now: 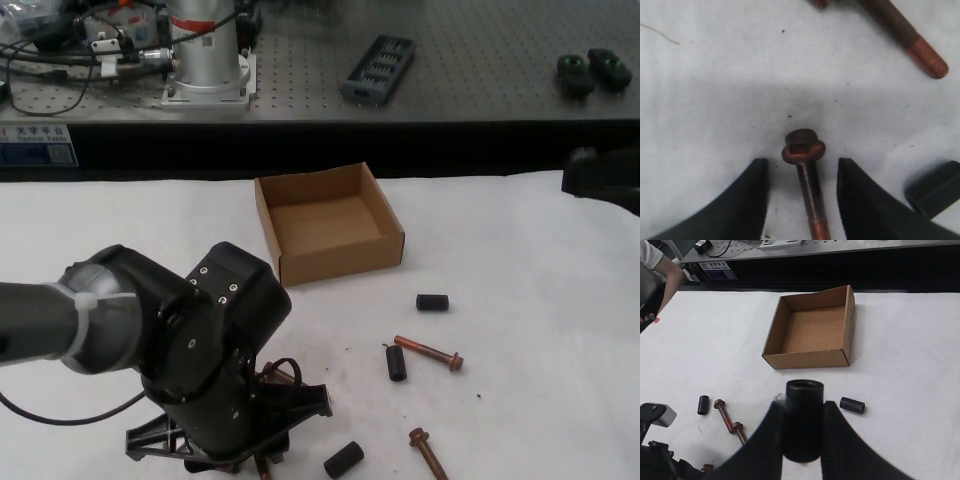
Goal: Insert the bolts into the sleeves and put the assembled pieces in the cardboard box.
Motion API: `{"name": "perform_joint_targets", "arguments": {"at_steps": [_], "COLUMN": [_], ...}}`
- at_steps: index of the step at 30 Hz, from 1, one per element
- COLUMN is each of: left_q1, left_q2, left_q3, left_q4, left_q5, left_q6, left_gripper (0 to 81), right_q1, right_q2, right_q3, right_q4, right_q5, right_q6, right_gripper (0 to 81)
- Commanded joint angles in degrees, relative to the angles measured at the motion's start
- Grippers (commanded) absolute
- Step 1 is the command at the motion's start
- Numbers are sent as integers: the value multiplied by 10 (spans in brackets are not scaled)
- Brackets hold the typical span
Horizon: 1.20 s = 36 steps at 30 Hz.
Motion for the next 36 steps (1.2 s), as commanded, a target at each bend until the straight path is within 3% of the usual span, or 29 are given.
{"name": "perform_joint_targets", "arguments": {"at_steps": [1, 8, 16, 21, 29, 36], "left_q1": [-2, -7, -17, -18, -18, -18], "left_q2": [8, 18, 54, 54, 54, 25], "left_q3": [-4, -4, -4, -4, -4, -4], "left_q4": [-2, 14, 16, 16, 16, 16], "left_q5": [-13, -12, 9, 19, 22, 10], "left_q6": [-15, -20, -5, 36, 116, 251], "left_gripper": [326, 183, 166, 10, 6, 6], "right_q1": [1, 1, 1, 1, 1, 1], "right_q2": [-9, -9, -9, -9, -9, -9], "right_q3": [-1, -1, -1, -1, -1, -1], "right_q4": [-5, -5, -2, -2, -2, -3], "right_q5": [-6, -6, -6, -6, -6, -6], "right_q6": [-3, -3, -3, -3, -3, -3], "right_gripper": [54, 54, 54, 54, 54, 54]}}
